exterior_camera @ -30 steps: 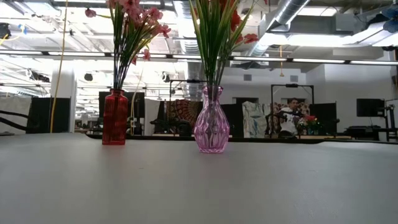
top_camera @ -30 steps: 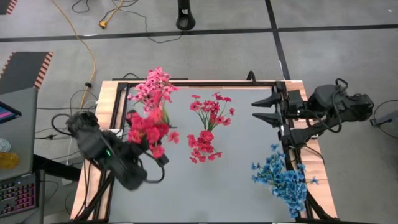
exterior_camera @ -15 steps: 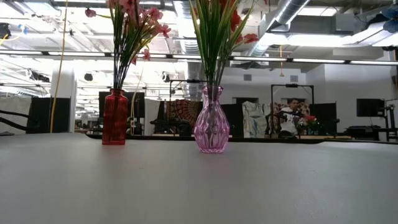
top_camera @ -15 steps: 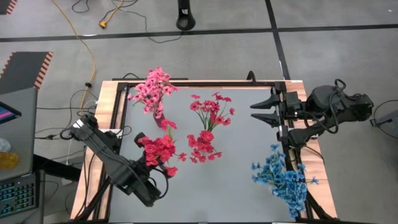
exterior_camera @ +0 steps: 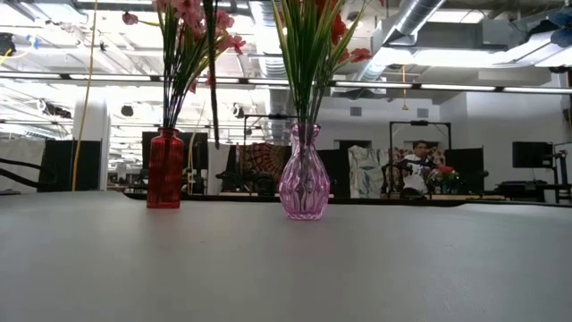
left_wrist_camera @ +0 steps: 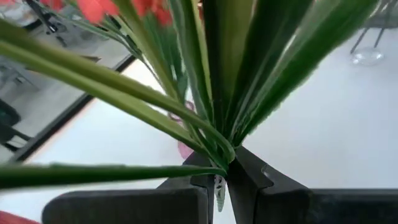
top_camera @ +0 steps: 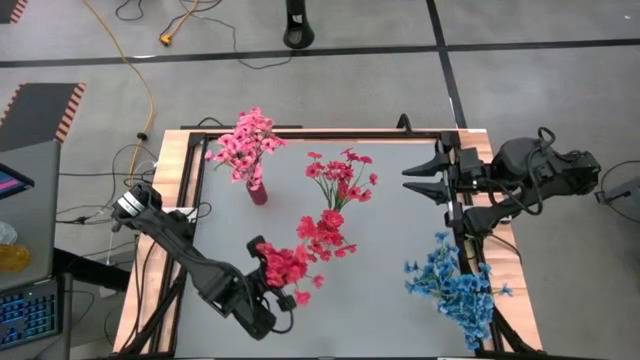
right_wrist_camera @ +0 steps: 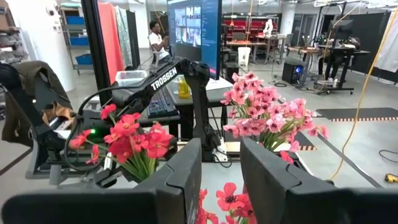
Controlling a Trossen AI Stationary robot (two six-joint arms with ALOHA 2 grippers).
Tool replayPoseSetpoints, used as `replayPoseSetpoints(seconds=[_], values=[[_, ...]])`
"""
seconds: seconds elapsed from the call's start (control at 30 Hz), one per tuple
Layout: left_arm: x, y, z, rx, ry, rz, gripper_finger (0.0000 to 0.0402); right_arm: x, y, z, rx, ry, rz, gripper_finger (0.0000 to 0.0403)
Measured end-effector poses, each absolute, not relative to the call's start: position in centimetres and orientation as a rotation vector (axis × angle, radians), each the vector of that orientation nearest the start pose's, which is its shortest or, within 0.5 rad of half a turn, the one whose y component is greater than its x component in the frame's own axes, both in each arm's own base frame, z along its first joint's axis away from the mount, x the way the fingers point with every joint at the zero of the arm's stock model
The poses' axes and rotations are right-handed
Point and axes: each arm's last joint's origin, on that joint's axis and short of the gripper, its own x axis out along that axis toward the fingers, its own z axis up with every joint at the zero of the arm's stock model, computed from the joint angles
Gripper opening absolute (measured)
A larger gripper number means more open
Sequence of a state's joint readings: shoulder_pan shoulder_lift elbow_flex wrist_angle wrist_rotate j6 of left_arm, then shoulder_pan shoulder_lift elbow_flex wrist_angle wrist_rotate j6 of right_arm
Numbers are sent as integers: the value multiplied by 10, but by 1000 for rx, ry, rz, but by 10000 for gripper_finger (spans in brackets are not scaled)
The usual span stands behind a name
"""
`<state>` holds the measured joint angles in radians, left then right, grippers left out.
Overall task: Sort flowers into vase by color
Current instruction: Put the red flowers into the pink vase
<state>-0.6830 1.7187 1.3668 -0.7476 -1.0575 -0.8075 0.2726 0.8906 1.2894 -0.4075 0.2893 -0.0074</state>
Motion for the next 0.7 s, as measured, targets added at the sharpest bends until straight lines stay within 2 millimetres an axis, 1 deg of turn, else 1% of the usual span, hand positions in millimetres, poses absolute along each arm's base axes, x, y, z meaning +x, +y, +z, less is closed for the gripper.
replayPoseSetpoints(seconds=[0.2,0.3,0.43,0.6,0.7], values=[[281,-202,240,52,488,551,16,149,33,454,-21,49,-16,137],[279,-200,233,77,503,557,16,150,33,454,-22,51,-16,136],[282,-195,231,123,547,536,16,152,34,453,-26,62,-16,136],[291,-182,230,196,595,534,16,153,34,452,-31,66,-16,136],[295,-175,231,255,625,527,16,145,32,452,-69,71,-14,136]])
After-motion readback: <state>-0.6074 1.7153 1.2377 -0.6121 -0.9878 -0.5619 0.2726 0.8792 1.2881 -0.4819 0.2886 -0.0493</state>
